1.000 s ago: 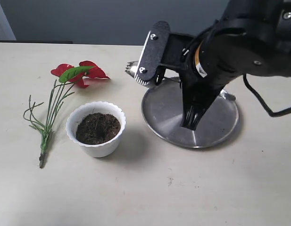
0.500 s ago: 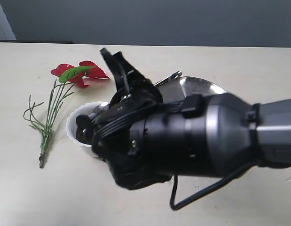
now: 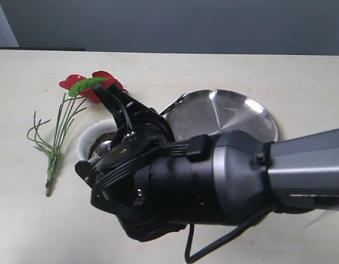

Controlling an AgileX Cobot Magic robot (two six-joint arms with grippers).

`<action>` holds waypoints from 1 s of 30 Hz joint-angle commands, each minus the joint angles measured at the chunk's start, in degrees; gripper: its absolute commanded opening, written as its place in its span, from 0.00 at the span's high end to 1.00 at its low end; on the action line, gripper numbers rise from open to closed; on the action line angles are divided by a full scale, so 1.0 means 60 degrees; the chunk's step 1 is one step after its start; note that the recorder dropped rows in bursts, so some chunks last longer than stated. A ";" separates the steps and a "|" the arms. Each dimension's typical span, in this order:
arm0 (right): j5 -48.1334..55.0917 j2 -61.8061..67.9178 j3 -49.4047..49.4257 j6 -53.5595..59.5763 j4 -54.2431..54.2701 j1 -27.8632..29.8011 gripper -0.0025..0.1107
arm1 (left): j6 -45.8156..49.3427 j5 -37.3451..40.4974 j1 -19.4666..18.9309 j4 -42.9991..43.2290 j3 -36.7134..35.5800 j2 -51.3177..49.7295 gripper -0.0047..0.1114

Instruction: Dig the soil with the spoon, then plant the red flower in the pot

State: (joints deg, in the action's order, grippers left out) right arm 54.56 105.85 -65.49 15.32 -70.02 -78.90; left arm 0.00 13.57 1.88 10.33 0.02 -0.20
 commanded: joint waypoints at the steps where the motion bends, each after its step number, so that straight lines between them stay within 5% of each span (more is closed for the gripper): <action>1: 0.0229 0.0246 -0.0048 0.0123 -0.0224 0.0240 0.98 | 0.0000 0.0017 -0.0027 -0.0024 -0.0003 0.0034 0.96; 16: 0.1453 0.0256 -0.0368 -0.1148 -0.0723 0.0221 0.98 | 0.0000 0.0017 -0.0027 -0.0024 -0.0003 0.0034 0.96; 25: 0.0681 0.0242 -0.0492 -0.0077 0.1024 0.0215 0.98 | 0.0000 0.0017 -0.0027 -0.0024 -0.0003 0.0034 0.96; 30: 0.0654 0.0796 -0.0492 -0.0115 0.0088 0.0242 0.98 | 0.0000 0.0017 -0.0027 -0.0024 -0.0003 0.0034 0.96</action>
State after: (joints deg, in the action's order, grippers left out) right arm 58.37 109.02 -68.06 14.84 -65.90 -77.67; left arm 0.00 13.57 1.88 10.33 0.02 -0.20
